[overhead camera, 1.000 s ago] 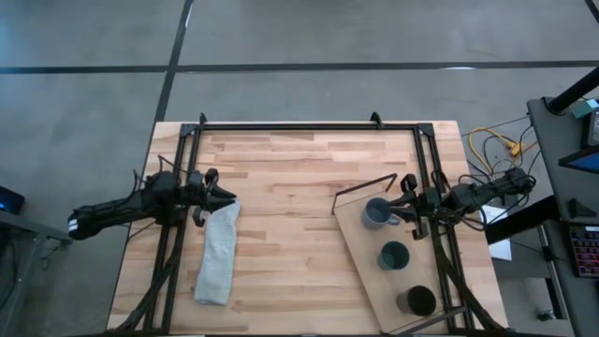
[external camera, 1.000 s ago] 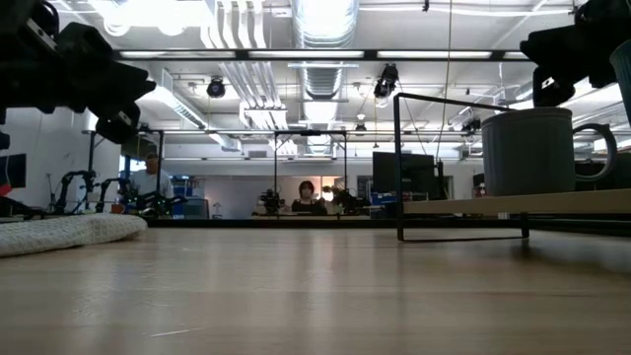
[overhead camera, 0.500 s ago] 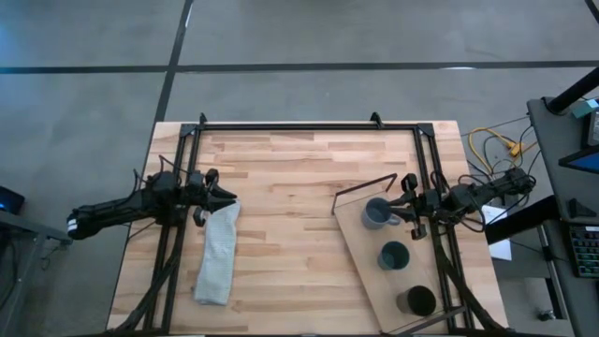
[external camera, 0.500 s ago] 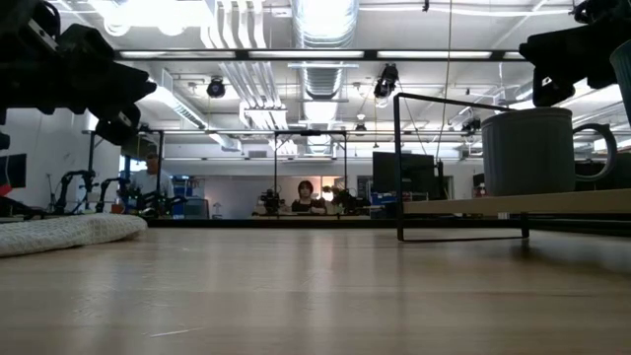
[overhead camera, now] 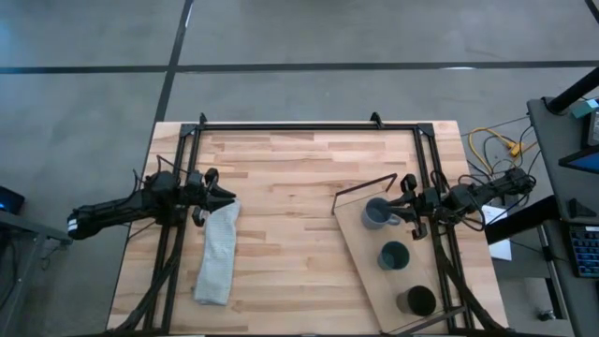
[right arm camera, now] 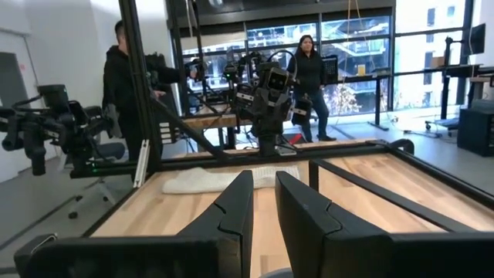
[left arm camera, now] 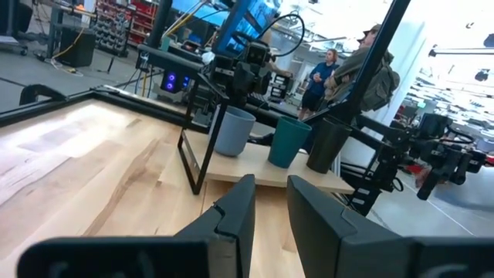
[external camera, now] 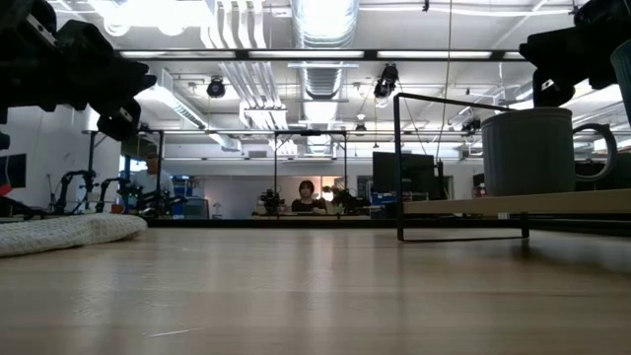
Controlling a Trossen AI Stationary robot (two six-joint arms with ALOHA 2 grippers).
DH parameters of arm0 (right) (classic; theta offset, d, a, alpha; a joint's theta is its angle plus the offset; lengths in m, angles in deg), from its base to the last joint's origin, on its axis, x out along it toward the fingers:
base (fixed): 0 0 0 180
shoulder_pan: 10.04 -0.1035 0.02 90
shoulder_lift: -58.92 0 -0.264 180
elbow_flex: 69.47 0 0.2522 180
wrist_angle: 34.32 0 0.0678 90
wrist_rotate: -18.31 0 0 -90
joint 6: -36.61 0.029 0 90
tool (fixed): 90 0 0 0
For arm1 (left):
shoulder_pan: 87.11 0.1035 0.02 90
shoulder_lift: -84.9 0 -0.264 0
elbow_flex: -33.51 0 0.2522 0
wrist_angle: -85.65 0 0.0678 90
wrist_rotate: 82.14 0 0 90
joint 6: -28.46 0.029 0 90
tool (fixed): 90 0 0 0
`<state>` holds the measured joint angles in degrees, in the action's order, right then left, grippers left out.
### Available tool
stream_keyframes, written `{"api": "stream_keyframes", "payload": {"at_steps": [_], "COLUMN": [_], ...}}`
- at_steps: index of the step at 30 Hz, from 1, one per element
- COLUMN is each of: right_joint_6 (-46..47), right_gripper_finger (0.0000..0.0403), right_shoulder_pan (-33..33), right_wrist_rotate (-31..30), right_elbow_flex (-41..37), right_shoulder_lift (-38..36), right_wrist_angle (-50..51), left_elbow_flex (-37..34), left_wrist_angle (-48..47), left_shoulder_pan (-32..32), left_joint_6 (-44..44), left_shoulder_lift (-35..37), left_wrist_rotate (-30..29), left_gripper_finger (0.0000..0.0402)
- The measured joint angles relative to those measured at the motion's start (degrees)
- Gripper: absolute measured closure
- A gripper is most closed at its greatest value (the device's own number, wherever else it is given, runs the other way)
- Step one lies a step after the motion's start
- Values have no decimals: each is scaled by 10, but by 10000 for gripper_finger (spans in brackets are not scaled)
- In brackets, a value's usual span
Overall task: Stack small to large cups/mugs on shelf
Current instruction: Return to Home Position
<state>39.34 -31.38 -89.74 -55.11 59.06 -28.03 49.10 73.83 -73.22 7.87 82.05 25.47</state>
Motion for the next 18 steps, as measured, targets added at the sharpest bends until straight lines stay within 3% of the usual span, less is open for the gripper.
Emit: {"api": "stream_keyframes", "payload": {"at_steps": [18], "right_joint_6": [2], "right_gripper_finger": [351], "right_shoulder_pan": [0], "right_wrist_rotate": [0], "right_elbow_flex": [0], "right_shoulder_lift": [0], "right_wrist_angle": [0], "left_elbow_flex": [1], "left_wrist_angle": [2], "left_shoulder_pan": [0], "left_joint_6": [0], "left_shoulder_lift": [0], "left_wrist_rotate": [0], "left_gripper_finger": [338]}}
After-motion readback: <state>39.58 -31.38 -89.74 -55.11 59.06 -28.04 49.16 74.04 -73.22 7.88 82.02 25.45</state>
